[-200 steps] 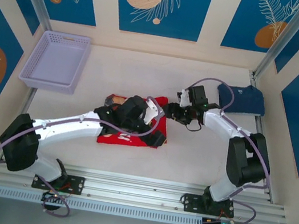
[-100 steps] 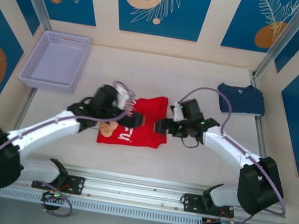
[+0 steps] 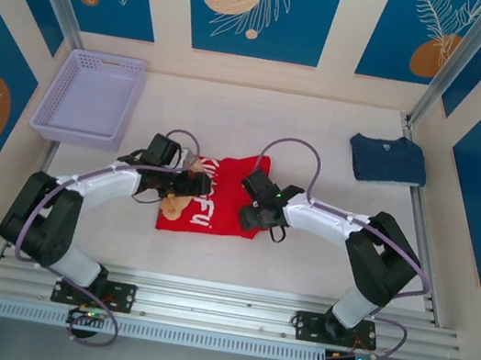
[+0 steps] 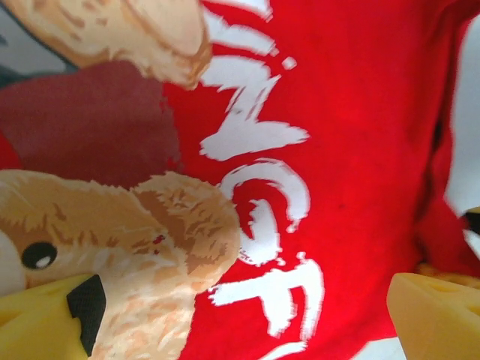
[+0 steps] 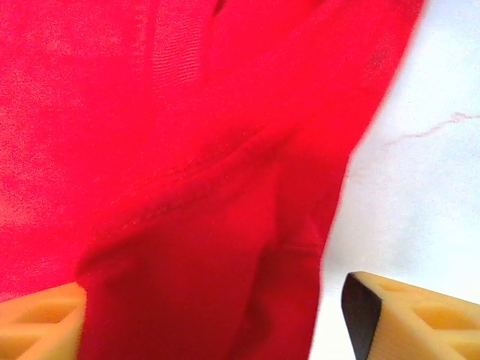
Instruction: Fold the inside-out t-shirt
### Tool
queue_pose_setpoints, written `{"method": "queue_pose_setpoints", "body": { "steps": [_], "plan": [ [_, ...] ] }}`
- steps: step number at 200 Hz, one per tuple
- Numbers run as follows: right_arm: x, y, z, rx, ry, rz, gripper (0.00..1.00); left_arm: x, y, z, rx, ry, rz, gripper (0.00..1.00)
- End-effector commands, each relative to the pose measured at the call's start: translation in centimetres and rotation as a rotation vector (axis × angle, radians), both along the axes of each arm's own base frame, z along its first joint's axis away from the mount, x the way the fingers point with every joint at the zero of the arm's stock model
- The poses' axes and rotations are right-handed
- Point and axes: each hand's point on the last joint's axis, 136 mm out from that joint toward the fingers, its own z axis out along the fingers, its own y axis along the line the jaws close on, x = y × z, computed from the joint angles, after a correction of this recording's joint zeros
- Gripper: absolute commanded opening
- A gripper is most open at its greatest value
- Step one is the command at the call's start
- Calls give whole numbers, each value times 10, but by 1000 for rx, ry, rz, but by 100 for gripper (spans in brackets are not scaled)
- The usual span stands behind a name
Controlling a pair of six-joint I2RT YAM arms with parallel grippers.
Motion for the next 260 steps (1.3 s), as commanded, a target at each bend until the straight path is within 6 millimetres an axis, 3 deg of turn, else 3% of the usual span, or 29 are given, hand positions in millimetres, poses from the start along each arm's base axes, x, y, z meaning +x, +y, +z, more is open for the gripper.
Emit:
{"method": "queue_pose_setpoints", "body": {
  "steps": [1,39,60,95,124,148,179,209,235,260],
  "plan": [
    [-7,-26,5,40,20,-116,70,-3,0,-8,17,12,-33,96],
    [-17,-36,2,320,131,-246,67,-19,10,-30,55,48,-29,96],
    [-20,-30,9,411,143,-233,71,-27,10,-36,50,63,-36,96],
    [-28,-18,29,462,124,-205,73,-23,7,-16,41,9,-38,96],
    [-34,-5,37,477,109,-190,69,-7,11,21,52,-116,-21,96],
    [-32,18,39,539,131,-156,64,15,13,34,86,-193,-8,97],
    [-24,42,25,589,199,-153,59,53,10,24,110,-191,-7,97],
    [-8,33,-3,523,255,-236,53,77,13,-3,139,-126,-12,96],
    [15,13,-15,458,261,-299,49,51,16,-26,154,-10,-30,94],
    [53,2,-10,446,223,-294,49,-7,2,-31,87,46,-55,94]
  ]
}}
